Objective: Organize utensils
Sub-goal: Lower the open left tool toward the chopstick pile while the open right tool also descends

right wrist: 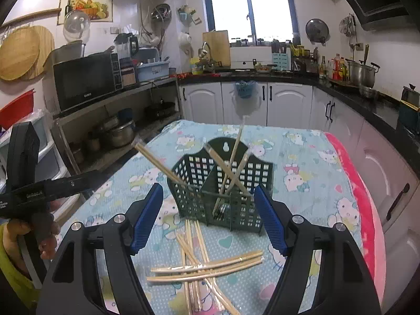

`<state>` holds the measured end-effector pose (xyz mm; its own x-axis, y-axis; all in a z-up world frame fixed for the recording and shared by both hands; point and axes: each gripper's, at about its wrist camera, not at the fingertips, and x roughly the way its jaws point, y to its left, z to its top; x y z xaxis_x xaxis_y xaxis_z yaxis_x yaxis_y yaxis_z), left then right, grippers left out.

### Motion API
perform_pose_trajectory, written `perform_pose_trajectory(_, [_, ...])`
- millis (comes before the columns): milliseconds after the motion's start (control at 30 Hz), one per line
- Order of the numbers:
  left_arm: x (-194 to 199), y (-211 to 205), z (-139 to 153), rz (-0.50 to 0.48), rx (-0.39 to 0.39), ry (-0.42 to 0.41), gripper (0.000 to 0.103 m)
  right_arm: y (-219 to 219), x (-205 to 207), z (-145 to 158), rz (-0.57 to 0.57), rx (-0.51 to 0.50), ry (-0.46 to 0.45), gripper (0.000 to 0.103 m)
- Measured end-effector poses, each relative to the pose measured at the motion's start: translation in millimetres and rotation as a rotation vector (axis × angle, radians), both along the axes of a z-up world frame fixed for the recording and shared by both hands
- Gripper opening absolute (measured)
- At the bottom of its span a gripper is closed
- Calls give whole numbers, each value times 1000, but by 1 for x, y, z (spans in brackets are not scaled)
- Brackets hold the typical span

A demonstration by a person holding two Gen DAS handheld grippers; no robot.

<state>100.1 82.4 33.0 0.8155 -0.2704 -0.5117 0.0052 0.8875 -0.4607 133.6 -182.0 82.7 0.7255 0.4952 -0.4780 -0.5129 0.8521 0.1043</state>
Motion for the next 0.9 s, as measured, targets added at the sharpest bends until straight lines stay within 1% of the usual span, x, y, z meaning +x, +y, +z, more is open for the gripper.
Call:
perform_pose_trajectory(433, [2,-14,-18,-23,18,38,92,-2,-6,-29,-10,-46,54,69])
perform_pose_trajectory(900, [14,-33,-49,-83,27,105,92,-18,7,-71,-70,-96,128,70])
